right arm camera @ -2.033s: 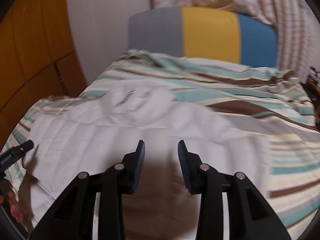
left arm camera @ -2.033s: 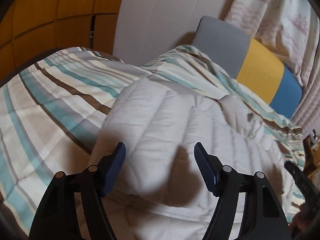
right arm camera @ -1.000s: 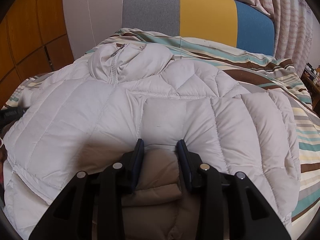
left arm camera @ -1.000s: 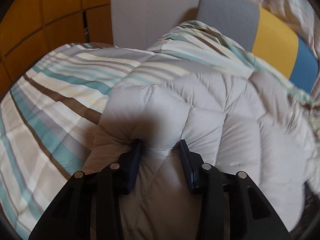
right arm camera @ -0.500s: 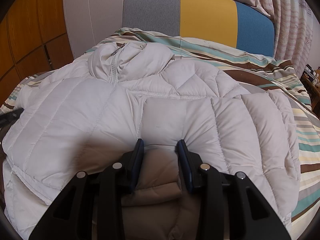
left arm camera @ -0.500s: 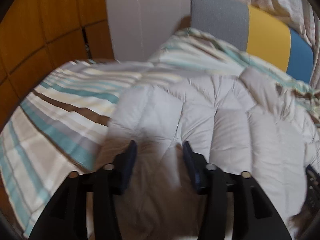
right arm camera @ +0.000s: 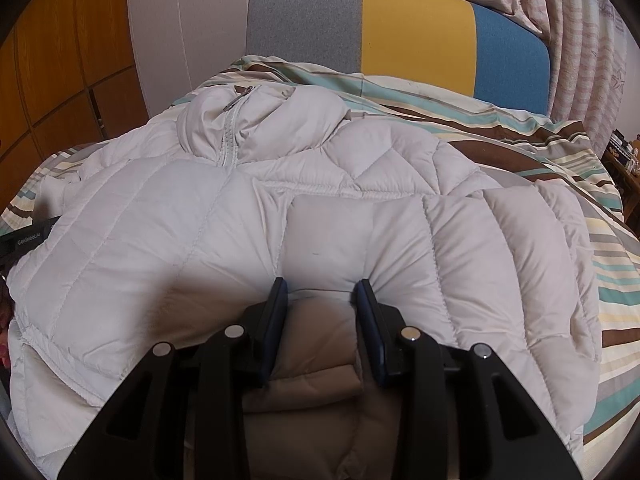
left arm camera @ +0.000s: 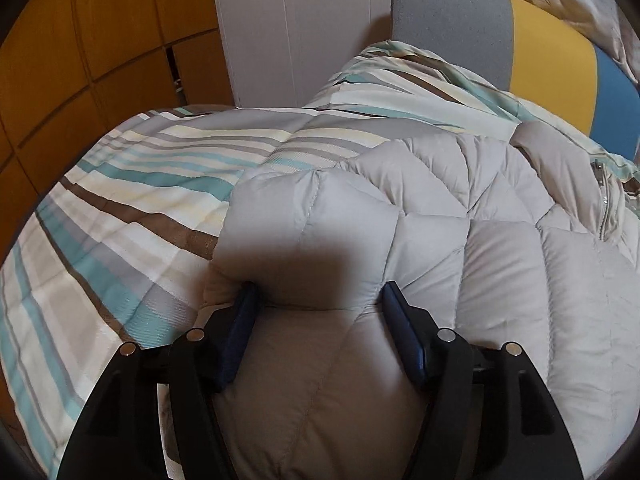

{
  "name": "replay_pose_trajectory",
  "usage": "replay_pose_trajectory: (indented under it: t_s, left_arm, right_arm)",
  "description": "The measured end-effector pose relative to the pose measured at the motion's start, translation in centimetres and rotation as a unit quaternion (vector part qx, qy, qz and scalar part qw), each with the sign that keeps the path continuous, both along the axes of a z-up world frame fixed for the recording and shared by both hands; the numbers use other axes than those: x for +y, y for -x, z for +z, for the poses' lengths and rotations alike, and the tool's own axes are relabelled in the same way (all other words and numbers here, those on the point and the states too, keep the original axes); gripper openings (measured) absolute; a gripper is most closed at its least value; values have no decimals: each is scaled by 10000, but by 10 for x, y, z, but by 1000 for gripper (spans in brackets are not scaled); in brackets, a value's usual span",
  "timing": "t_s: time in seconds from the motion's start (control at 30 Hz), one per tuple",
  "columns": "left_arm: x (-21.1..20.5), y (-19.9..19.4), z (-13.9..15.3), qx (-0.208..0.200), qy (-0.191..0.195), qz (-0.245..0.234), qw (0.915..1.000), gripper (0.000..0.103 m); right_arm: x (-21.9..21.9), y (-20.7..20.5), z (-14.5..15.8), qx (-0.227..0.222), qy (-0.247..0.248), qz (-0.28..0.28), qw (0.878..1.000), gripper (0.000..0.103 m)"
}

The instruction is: Fold large clothes

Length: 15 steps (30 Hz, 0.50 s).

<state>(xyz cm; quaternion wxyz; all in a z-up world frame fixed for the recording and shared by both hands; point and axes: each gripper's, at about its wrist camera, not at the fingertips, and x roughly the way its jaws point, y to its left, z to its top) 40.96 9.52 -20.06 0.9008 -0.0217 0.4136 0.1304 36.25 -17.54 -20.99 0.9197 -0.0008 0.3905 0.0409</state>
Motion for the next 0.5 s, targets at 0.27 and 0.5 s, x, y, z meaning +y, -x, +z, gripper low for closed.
replay_pose_trajectory:
  t_s: [0.27,0.5]
  left_arm:
    - [10,36,34,-337,95,-20,9994,96]
    - [59,113,80,-1728,1380,800,9720,99]
  right_arm:
    - [-16,10,29,98,-133,12,9999,59]
    - [-64,75,64,114,-434,-156,9989,60]
